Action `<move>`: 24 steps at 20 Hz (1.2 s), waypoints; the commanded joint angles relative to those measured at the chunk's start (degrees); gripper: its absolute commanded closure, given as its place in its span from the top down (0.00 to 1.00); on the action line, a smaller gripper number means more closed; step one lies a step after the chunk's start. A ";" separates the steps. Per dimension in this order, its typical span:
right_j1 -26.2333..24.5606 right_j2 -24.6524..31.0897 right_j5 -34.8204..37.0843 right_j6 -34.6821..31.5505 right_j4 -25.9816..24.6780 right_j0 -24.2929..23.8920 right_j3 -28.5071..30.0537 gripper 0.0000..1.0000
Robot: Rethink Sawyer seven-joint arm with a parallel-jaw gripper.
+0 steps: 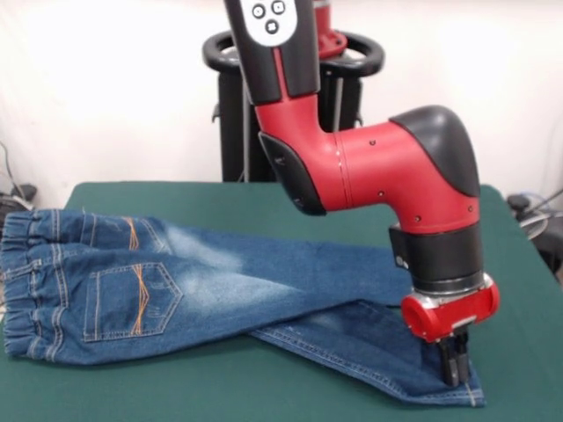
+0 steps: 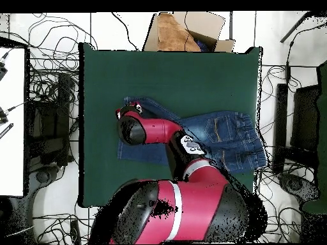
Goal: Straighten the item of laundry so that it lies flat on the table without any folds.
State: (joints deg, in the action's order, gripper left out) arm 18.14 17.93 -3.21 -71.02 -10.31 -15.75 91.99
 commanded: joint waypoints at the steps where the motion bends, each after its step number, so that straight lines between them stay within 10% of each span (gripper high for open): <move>1: 0.06 1.54 2.21 -16.04 4.46 2.86 5.79 0.00; 19: 5.10 3.45 1.77 -15.83 7.66 3.25 12.62 0.00; 24: 10.68 -6.60 11.22 -12.71 10.06 9.85 9.20 0.00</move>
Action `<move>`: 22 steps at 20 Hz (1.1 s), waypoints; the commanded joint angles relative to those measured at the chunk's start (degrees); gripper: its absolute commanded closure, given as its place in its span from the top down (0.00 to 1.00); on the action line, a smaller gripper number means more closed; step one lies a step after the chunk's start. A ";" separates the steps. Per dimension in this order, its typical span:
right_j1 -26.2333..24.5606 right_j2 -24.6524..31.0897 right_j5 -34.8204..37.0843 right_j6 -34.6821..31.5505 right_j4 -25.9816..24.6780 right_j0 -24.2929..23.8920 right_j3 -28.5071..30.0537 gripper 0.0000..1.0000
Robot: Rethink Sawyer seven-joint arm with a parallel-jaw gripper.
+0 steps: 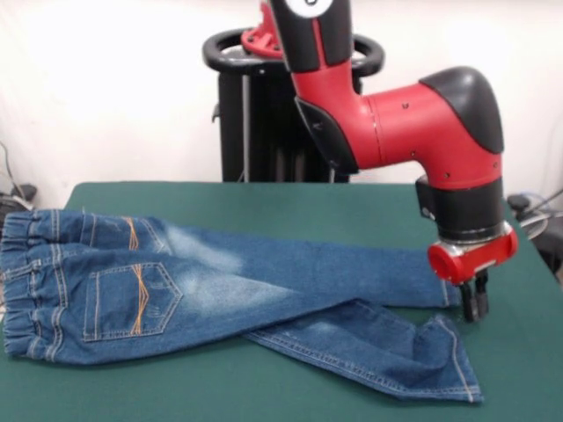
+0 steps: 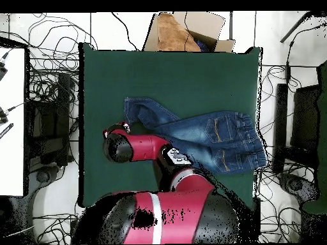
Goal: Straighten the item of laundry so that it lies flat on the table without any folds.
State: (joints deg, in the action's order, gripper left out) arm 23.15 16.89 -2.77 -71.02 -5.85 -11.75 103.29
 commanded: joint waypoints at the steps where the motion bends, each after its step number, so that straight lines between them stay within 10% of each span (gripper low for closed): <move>1: 6.46 -7.05 11.89 -12.24 5.61 6.98 -2.40 0.00; 22: 8.01 -28.19 18.20 -14.98 3.23 24.59 -7.24 0.00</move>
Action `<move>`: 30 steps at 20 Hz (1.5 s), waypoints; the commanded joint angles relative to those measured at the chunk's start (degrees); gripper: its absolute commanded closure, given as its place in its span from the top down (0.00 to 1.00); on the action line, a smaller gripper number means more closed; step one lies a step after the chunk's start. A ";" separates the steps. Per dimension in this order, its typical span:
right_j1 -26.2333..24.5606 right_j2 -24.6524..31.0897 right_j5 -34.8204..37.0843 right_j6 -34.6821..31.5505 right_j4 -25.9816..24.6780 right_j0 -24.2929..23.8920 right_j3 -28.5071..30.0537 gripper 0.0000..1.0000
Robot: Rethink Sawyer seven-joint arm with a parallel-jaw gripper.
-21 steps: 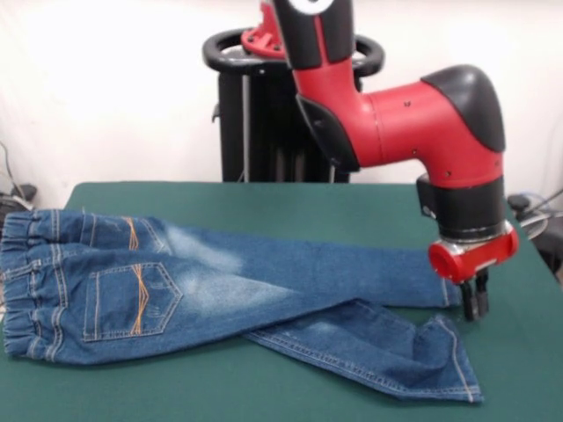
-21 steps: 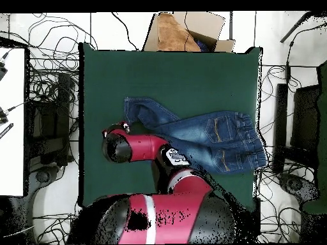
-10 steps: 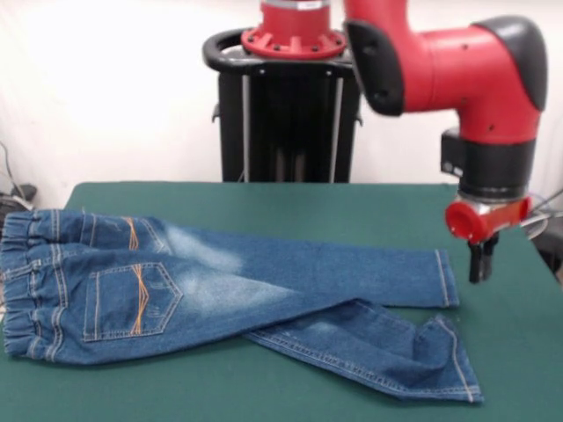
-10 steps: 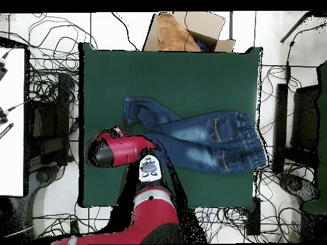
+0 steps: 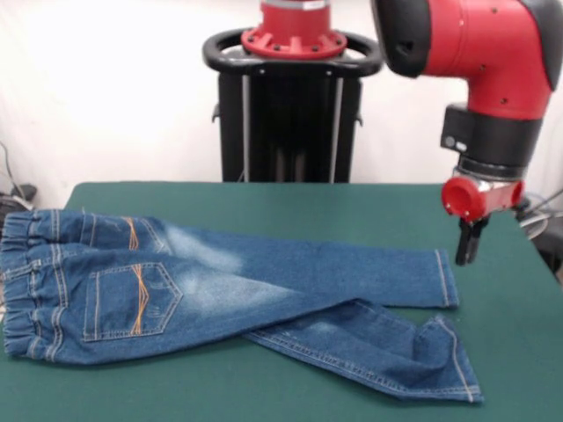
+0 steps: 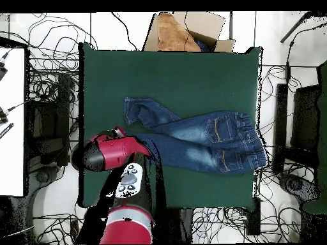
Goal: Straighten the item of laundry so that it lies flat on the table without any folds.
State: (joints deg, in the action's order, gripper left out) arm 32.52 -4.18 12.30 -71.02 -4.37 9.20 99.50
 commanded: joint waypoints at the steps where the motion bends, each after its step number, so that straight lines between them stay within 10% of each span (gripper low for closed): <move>1: -1.26 -7.21 3.08 -14.87 1.81 3.79 -3.17 0.00; 19: -1.78 -10.10 1.31 -20.92 8.41 14.22 0.90 0.00; 30: -1.79 -7.28 -10.03 -19.55 6.87 9.57 9.63 0.00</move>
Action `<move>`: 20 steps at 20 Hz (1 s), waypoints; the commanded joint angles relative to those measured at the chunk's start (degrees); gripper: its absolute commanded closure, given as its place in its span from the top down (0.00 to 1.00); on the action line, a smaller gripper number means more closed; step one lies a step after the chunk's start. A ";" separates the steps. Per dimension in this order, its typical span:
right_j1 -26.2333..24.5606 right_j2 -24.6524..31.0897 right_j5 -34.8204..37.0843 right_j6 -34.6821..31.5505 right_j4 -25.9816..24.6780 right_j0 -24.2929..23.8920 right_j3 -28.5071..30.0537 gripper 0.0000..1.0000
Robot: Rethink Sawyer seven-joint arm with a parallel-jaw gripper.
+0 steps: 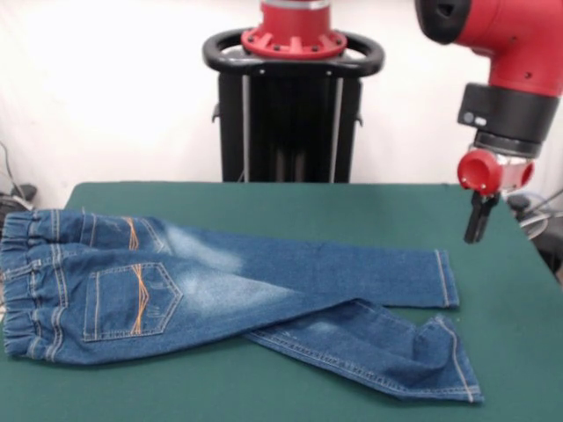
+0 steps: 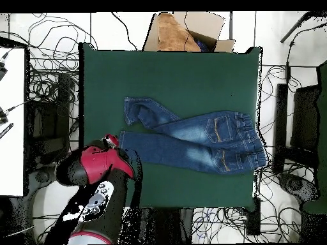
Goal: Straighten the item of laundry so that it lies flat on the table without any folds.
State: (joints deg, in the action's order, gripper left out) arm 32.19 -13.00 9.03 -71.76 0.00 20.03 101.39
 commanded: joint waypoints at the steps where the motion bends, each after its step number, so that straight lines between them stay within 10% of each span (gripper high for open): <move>1: -1.48 1.39 -7.29 -18.87 2.55 -1.12 8.14 0.00; 20: -2.21 1.89 -31.18 -21.62 5.46 -6.64 15.46 0.00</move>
State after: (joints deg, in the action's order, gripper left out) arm 32.22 -13.29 -18.50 -74.43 0.43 15.09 114.88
